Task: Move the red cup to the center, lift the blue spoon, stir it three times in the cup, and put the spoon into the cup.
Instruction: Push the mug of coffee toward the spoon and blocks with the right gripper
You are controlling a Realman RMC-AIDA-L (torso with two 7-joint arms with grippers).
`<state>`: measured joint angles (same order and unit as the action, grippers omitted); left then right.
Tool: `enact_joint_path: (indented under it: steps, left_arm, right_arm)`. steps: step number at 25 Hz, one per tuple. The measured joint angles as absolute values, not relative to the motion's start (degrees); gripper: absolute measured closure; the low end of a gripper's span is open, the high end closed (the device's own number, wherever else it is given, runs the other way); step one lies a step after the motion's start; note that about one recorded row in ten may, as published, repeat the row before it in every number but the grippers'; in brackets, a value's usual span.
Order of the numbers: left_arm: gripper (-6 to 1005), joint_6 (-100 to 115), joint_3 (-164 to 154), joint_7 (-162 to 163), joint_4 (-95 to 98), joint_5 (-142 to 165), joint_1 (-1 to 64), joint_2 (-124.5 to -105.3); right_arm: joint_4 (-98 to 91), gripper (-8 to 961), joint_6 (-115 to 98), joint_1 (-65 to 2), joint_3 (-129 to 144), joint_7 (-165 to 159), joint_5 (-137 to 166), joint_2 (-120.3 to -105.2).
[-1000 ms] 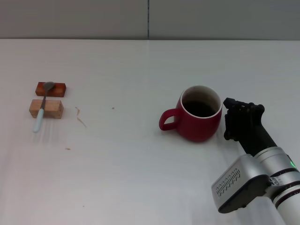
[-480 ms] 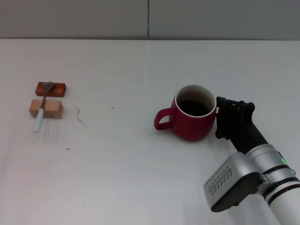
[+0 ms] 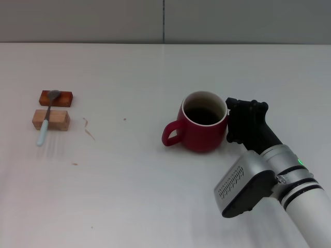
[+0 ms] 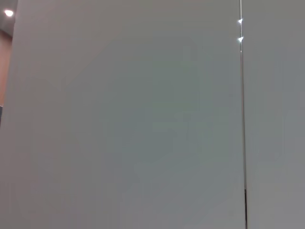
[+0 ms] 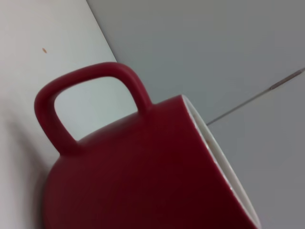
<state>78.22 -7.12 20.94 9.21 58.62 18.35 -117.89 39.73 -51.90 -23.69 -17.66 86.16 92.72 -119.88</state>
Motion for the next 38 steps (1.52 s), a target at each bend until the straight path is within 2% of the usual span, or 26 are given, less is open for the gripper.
enact_joint_path:
  steps: [19,31,38]
  left_arm:
    - [323,78.8,-7.1,22.7,10.3,58.5,17.2,-117.86]
    - [322,78.4,-7.6,22.7,10.7,58.6,17.4,-117.68]
    - [322,78.6,-7.6,22.7,11.0,58.6,17.2,-117.68]
  right_arm:
    - [39.7,939,-48.9,-29.0,-17.8,85.4,89.1,-119.88]
    - [45.4,940,-53.8,-20.1,-16.3,87.3,89.0,-119.88]
    - [47.7,940,-54.9,-19.0,-13.9,87.5,88.9,-119.88]
